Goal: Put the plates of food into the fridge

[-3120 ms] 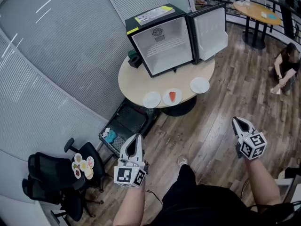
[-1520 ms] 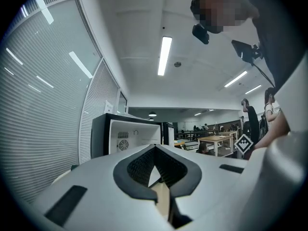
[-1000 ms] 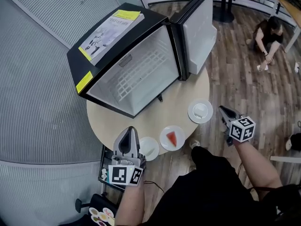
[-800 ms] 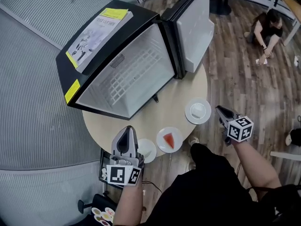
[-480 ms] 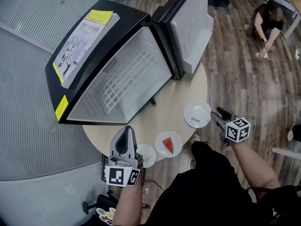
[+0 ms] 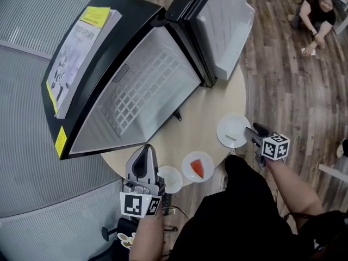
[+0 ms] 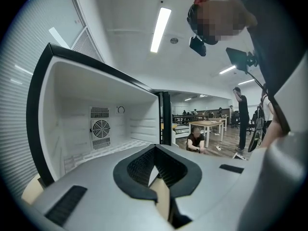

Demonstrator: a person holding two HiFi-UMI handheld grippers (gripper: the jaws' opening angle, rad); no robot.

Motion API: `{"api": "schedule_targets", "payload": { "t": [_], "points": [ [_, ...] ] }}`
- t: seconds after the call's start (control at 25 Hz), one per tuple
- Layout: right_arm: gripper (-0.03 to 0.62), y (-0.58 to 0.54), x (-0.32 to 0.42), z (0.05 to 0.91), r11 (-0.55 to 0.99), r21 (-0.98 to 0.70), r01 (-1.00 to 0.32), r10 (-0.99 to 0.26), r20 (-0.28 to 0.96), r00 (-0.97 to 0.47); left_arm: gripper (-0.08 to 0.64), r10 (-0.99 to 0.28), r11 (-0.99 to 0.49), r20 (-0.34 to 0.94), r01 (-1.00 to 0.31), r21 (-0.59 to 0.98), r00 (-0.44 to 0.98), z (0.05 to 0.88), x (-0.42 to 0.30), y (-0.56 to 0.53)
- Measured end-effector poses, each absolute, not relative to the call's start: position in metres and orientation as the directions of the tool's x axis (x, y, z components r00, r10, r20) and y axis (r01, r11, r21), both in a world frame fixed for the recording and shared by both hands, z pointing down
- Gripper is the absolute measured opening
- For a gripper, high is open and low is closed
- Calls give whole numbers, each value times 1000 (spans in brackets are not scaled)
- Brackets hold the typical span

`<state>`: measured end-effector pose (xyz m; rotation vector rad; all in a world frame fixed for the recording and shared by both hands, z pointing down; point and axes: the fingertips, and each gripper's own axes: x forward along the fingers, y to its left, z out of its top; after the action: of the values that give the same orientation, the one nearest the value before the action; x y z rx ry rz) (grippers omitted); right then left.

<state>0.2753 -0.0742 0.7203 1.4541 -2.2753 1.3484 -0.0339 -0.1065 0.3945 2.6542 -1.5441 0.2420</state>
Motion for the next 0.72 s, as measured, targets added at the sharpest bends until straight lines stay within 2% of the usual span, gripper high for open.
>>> {"api": "schedule_targets", "payload": {
  "t": [0.48, 0.68, 0.72],
  "points": [
    [192, -88, 252, 747, 115, -734, -669, -589, 492, -641, 2, -869, -456, 227, -890, -20, 440, 411, -34, -125],
    [114, -89, 245, 741, 169, -719, -674, -556, 495, -668, 2, -887, -418, 225, -908, -20, 403, 409, -36, -129],
    [114, -89, 244, 741, 165, -721, -673, -553, 498, -668, 2, -892, -407, 224, -913, -19, 393, 409, -38, -129]
  ]
}}
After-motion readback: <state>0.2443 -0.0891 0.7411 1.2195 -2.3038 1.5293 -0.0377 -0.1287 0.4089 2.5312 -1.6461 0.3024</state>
